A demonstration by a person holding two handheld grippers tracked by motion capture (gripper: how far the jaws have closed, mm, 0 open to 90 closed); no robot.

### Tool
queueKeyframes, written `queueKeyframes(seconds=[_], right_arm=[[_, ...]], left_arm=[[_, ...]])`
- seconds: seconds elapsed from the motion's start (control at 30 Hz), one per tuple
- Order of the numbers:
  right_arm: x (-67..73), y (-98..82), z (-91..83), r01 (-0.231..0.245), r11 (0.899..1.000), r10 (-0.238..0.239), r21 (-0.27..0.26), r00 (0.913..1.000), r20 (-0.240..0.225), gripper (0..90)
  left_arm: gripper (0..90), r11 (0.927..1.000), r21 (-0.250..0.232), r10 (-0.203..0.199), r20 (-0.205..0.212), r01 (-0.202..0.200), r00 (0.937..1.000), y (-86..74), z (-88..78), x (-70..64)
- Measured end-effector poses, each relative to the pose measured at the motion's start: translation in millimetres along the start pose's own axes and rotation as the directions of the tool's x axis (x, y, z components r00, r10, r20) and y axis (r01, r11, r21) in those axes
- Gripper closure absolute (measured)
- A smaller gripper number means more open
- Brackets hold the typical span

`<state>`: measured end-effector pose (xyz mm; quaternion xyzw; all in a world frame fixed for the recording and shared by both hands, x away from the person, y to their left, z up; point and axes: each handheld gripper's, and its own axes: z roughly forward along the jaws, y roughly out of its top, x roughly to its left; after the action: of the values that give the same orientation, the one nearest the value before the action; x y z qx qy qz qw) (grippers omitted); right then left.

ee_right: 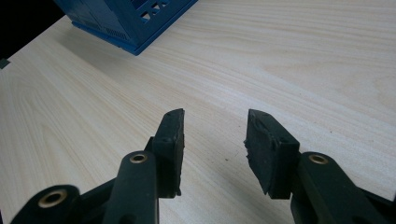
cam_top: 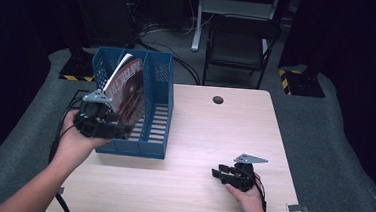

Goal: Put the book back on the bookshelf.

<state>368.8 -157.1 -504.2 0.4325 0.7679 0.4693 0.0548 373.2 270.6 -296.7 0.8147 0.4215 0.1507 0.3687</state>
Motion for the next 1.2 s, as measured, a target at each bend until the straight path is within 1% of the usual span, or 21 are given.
queueKeyframes(seconds=[0.1, 0.17, 0.2, 0.23, 0.27, 0.3, 0.4, 0.47, 0.53, 0.6, 0.7, 0.77, 0.83, 0.9, 0.93, 0.97, 1.03, 1.07, 1.1, 1.17, 1.2], right_arm=[[-0.1, 0.1, -0.5, -0.003, 1.000, 0.003, 0.001, 1.0000, 0.001, 56.8], [-0.9, 0.1, -0.3, -0.001, 1.000, 0.001, -0.004, 1.0000, 0.003, 56.8], [-1.1, 0.3, -0.6, -0.003, 1.000, 0.003, 0.000, 1.0000, 0.001, 56.8], [-1.8, 0.4, -0.4, 0.003, 1.000, -0.003, -0.001, 1.0000, 0.001, 56.8], [-1.8, 0.4, -0.4, 0.003, 1.000, -0.003, -0.001, 1.0000, 0.001, 56.8], [-1.9, 0.5, -0.3, 0.002, 1.000, -0.002, 0.000, 1.0000, 0.002, 56.8], [-1.8, 0.5, -0.4, 0.004, 1.000, -0.004, 0.000, 1.0000, 0.002, 56.8], [-1.5, 0.6, -0.7, 0.002, 1.000, -0.002, -0.003, 1.0000, 0.003, 56.8], [-1.5, 0.6, -1.1, 0.003, 1.000, -0.003, -0.002, 1.0000, 0.001, 56.8], [-1.3, 0.6, -1.3, -0.002, 1.000, 0.002, -0.005, 1.0000, 0.003, 56.8], [-1.3, 0.8, -1.1, 0.002, 1.000, -0.002, -0.004, 1.0000, 0.003, 56.7], [-0.8, 0.7, -0.9, -0.001, 1.000, 0.001, -0.004, 1.0000, 0.005, 56.6], [-0.8, 0.7, -1.0, 0.000, 1.000, 0.000, -0.003, 1.0000, 0.007, 56.5], [-0.9, 0.8, -1.2, 0.002, 1.000, -0.002, -0.004, 1.0000, 0.006, 56.4], [-1.0, 0.8, -1.3, 0.001, 1.000, -0.001, -0.005, 1.0000, 0.006, 56.3], [-1.6, 1.0, -1.4, 0.009, 1.000, -0.009, -0.004, 0.9999, 0.007, 56.3], [-1.1, 0.9, -1.2, 0.001, 1.000, -0.001, -0.005, 1.0000, 0.007, 56.3], [-1.7, 1.1, -1.4, 0.010, 1.000, -0.010, -0.005, 0.9999, 0.010, 56.3], [-1.7, 1.0, -1.4, 0.006, 1.000, -0.006, -0.004, 1.0000, 0.008, 56.3], [-1.6, 1.1, -1.4, 0.007, 1.000, -0.007, -0.004, 1.0000, 0.007, 56.3], [-1.6, 1.1, -1.3, 0.005, 1.000, -0.005, -0.004, 1.0000, 0.007, 56.3]], left_arm=[[34.7, 0.9998, 0.011, 0.015, 0.017, -0.016, 0.9997, -7.2, 8.7, -5.9], [34.7, 0.9998, 0.013, 0.013, 0.037, -0.013, 0.9992, -11.8, 14.2, -9.7], [34.7, 0.9996, 0.018, 0.021, 0.049, -0.021, 0.9986, -15.5, 17.9, -12.3], [34.7, 0.9991, 0.027, 0.032, 0.056, -0.034, 0.9979, -16.9, 19.3, -12.8], [34.7, 0.9991, 0.027, 0.032, 0.056, -0.034, 0.9979, -16.9, 19.3, -12.8], [34.6, 0.9989, 0.031, 0.032, 0.074, -0.035, 0.9967, -21.4, 24.3, -15.0], [33.8, 0.9981, 0.042, 0.041, 0.097, -0.045, 0.9945, -28.5, 32.6, -17.8], [33.1, 0.9985, 0.038, 0.034, 0.113, -0.039, 0.9930, -33.4, 38.3, -21.0], [33.5, 0.9972, 0.043, 0.055, 0.125, -0.061, 0.9906, -37.5, 43.1, -23.7], [33.5, 0.9969, 0.042, 0.060, 0.145, -0.067, 0.9876, -41.4, 47.7, -26.9], [33.4, 0.9980, 0.036, 0.046, 0.150, -0.052, 0.9877, -48.2, 55.1, -30.9], [33.4, 0.9992, 0.028, 0.025, 0.173, -0.030, 0.9845, -54.8, 61.6, -33.7], [33.9, 0.9994, 0.020, 0.024, 0.173, -0.028, 0.9846, -61.8, 67.6, -36.4], [34.6, 0.9999, 0.008, -0.011, 0.193, 0.010, 0.9812, -70.2, 74.6, -40.5], [34.8, 0.9997, 0.020, -0.016, 0.204, 0.012, 0.9788, -73.9, 77.9, -42.5], [34.8, 0.9997, 0.023, -0.011, 0.204, 0.007, 0.9789, -76.5, 80.2, -44.0], [34.9, 0.9997, 0.017, 0.013, 0.168, -0.016, 0.9858, -83.6, 86.7, -47.6], [34.9, 0.9995, 0.027, 0.010, 0.175, -0.015, 0.9846, -86.4, 88.1, -48.4], [34.8, 0.9997, 0.022, 0.005, 0.169, -0.009, 0.9856, -89.4, 90.3, -50.5], [34.8, 0.9986, 0.022, 0.044, 0.154, -0.048, 0.9871, -94.4, 94.0, -51.6], [34.5, 0.9990, 0.021, 0.036, 0.152, -0.040, 0.9877, -98.7, 96.8, -53.6]])
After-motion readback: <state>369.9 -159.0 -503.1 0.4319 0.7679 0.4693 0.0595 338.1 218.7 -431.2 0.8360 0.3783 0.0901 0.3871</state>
